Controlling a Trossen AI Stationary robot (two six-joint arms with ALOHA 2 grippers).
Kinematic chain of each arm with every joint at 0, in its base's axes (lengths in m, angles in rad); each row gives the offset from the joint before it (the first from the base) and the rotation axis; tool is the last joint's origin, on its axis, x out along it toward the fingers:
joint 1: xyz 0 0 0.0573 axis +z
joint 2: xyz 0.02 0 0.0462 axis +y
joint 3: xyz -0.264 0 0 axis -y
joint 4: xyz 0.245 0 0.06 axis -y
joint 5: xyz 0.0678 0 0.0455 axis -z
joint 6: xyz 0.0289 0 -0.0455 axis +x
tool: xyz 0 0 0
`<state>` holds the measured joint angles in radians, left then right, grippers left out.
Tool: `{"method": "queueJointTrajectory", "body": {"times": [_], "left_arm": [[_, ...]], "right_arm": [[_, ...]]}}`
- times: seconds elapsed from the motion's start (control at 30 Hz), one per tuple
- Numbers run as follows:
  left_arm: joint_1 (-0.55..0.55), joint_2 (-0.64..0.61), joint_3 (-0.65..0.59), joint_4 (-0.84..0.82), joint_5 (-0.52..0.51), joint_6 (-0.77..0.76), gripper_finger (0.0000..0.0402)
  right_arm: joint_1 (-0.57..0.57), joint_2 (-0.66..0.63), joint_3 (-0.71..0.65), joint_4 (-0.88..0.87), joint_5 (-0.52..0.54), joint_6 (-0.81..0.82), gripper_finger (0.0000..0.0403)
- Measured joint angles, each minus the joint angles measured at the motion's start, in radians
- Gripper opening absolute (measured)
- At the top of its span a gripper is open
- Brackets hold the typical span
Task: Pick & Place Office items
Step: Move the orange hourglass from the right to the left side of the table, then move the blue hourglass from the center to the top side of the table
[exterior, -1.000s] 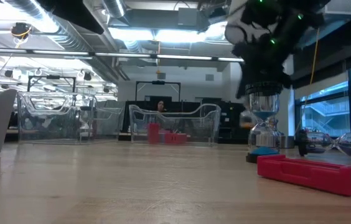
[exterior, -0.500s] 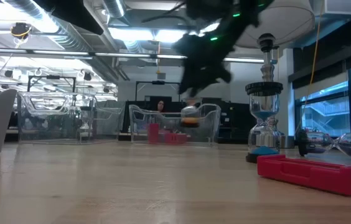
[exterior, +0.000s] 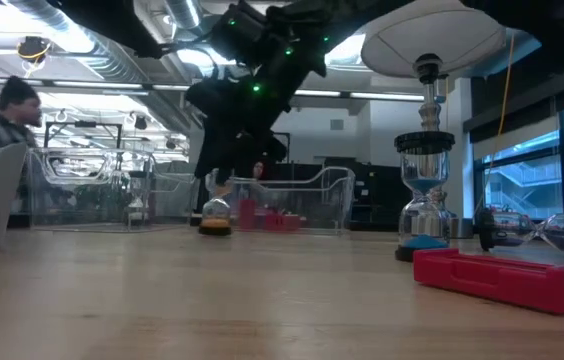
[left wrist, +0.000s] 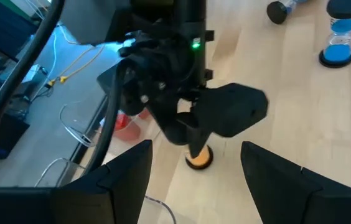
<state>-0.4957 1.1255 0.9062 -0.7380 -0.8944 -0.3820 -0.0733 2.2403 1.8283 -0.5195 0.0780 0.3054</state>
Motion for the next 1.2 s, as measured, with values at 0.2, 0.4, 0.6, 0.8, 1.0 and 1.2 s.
{"method": "queueJointTrajectory", "body": {"times": [0.2,0.4,0.6,0.8,1.0,1.2], "left_arm": [[0.0,0.0,0.0,-0.001,0.007,0.001,0.0242],[0.0,0.0,0.0,-0.001,0.007,0.001,0.0242],[0.0,0.0,0.0,-0.001,0.021,0.001,0.0242],[0.0,0.0,0.0,-0.015,0.03,0.0,0.0242],[0.0,0.0,0.0,-0.043,0.03,-0.029,0.0242],[0.0,0.0,0.0,-0.068,0.03,-0.073,0.0242]], "right_arm": [[0.001,0.015,0.019,-0.005,0.0,0.0,0.0228],[0.0,0.015,0.019,-0.005,0.001,-0.001,0.022],[0.0,0.015,0.019,0.004,0.028,-0.072,0.0262],[-0.001,-0.002,0.019,-0.002,0.037,-0.058,0.0318],[-0.001,-0.107,0.02,-0.1,0.035,-0.052,0.033],[0.025,-0.226,0.021,-0.315,0.04,-0.029,0.032]]}}
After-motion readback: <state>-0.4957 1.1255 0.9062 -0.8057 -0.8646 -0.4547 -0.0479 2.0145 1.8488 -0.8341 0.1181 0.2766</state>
